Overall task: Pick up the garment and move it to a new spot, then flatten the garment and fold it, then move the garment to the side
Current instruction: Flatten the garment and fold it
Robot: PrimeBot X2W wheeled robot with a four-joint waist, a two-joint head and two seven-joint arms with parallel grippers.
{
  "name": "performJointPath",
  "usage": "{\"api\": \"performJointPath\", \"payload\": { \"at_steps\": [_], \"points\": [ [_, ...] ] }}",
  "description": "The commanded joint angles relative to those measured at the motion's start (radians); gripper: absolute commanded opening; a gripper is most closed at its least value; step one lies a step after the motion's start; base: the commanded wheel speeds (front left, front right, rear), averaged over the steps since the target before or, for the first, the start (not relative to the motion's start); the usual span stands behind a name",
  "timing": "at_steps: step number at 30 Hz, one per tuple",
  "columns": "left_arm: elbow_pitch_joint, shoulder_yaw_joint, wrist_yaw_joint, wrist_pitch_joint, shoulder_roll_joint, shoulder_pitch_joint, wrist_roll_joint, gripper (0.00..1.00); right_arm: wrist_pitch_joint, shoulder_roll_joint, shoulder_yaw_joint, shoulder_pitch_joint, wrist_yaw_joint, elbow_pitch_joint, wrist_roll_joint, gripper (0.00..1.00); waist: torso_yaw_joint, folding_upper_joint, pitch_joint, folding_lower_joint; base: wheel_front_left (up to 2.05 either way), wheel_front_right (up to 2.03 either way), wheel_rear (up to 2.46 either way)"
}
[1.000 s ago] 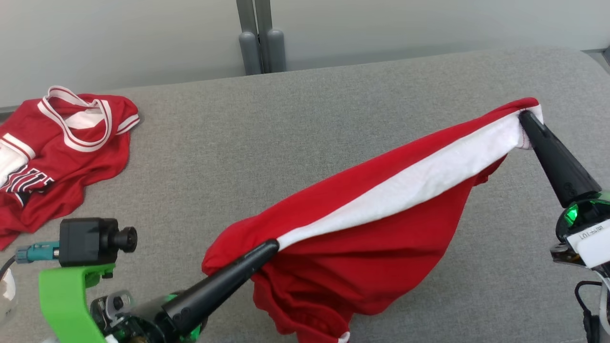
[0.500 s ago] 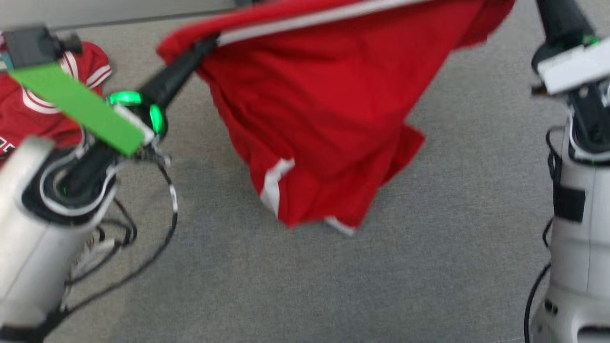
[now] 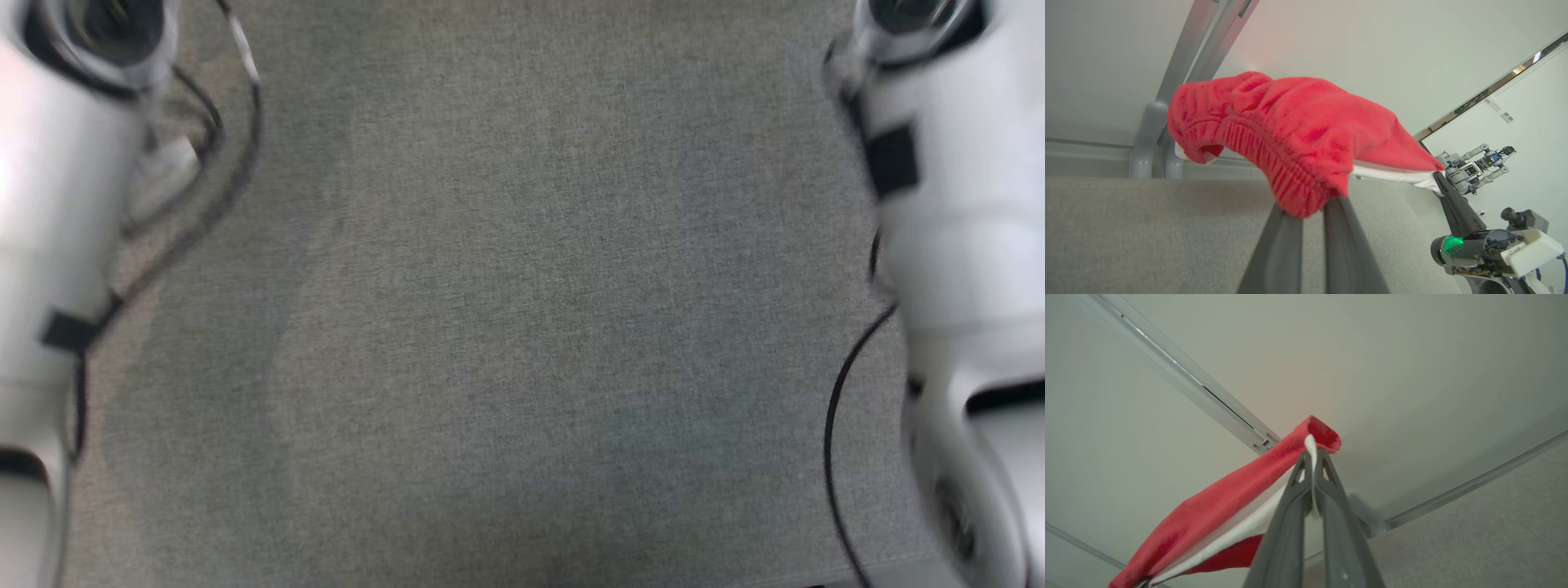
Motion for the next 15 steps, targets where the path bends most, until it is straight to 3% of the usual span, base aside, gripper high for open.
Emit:
{"api": "performJointPath", "payload": {
  "at_steps": [1, 4, 8, 15],
  "points": [
    [0.001, -0.025, -0.008, 0.022, 0.001, 0.09, -0.026, 0.0, -0.02, -0.006, 0.038, 0.098, -0.001, 0.005, 0.033, 0.0, -0.028, 0.0, 0.041, -0.0003, 0.0, 0.0, 0.0],
    [-0.088, -0.081, -0.008, 0.092, 0.032, 0.288, -0.098, 0.0, -0.041, -0.006, 0.103, 0.311, -0.001, -0.02, 0.089, 0.0, -0.021, 0.0, 0.001, -0.0003, 0.0, 0.0, 0.0],
    [-0.171, -0.176, -0.004, 0.157, 0.08, 0.588, -0.162, 0.0, -0.042, -0.012, 0.1, 0.628, -0.008, -0.059, 0.114, 0.0, 0.006, 0.0, -0.056, -0.0003, 0.0, 0.0, 0.0],
    [-0.281, -0.209, 0.001, 0.079, 0.1, 0.916, -0.238, 0.0, 0.007, -0.025, 0.054, 0.982, -0.01, -0.231, 0.173, 0.0, 0.04, 0.0, -0.227, -0.0003, 0.0, 0.0, 0.0]
  ]
}}
